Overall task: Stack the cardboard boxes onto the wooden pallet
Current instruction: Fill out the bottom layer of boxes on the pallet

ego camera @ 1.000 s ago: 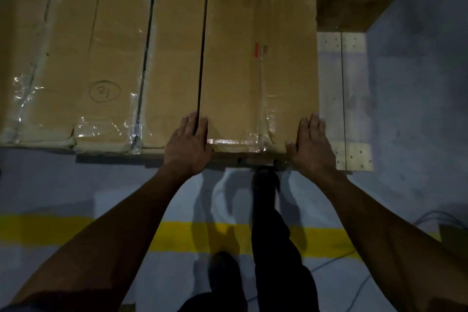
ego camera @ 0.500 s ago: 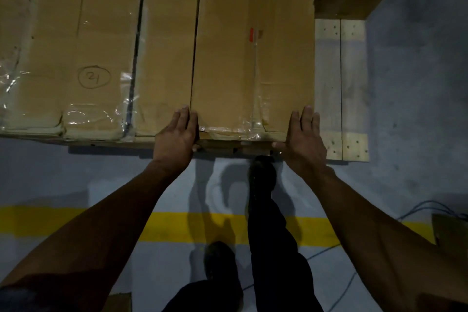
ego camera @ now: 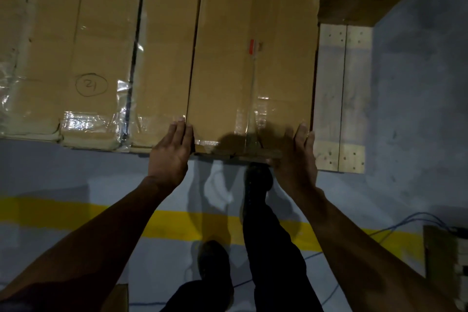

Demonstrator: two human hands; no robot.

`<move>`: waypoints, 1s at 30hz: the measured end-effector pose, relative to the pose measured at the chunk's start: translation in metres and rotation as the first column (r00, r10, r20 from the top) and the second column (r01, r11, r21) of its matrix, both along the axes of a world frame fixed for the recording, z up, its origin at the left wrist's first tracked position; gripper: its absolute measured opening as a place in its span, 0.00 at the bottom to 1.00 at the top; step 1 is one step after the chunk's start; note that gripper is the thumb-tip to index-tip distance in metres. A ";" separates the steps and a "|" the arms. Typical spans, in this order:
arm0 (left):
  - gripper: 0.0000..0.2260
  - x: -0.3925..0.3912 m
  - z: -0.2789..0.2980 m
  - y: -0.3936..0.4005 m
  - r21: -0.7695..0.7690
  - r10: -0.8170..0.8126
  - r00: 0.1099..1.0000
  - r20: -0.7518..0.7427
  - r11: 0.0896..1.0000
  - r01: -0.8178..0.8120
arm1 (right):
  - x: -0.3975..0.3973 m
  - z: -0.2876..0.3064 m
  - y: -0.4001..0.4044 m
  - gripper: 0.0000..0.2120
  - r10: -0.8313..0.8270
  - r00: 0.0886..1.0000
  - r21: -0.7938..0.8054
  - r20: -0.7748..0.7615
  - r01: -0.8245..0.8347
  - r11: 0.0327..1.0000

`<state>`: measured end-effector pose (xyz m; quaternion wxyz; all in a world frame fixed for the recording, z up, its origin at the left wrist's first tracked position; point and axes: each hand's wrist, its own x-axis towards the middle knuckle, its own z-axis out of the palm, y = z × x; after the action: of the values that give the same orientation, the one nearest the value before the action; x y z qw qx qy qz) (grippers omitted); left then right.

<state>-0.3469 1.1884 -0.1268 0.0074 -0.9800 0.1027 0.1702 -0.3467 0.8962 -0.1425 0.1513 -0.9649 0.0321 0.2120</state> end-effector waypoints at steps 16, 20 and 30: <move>0.22 -0.020 0.140 -0.038 0.011 0.147 0.949 -0.279 0.989 -0.150 | -0.052 0.157 -0.004 0.21 -0.269 0.940 0.181 -0.208 0.307 0.934; 0.28 -0.082 0.199 -0.045 -0.122 0.047 0.961 -0.271 0.989 -0.083 | -0.126 0.214 0.002 0.26 -0.442 0.858 0.185 -0.260 0.494 0.850; 0.24 -0.175 0.319 -0.089 -0.319 -0.120 0.989 -0.086 0.944 0.087 | -0.272 0.324 -0.016 0.26 -0.645 0.756 0.265 -0.111 0.648 0.714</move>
<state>-0.5220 1.0998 0.1918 -0.1452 -0.9517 0.1801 0.2018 -0.6183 0.8802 0.1813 0.3539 -0.8591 0.3366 0.1531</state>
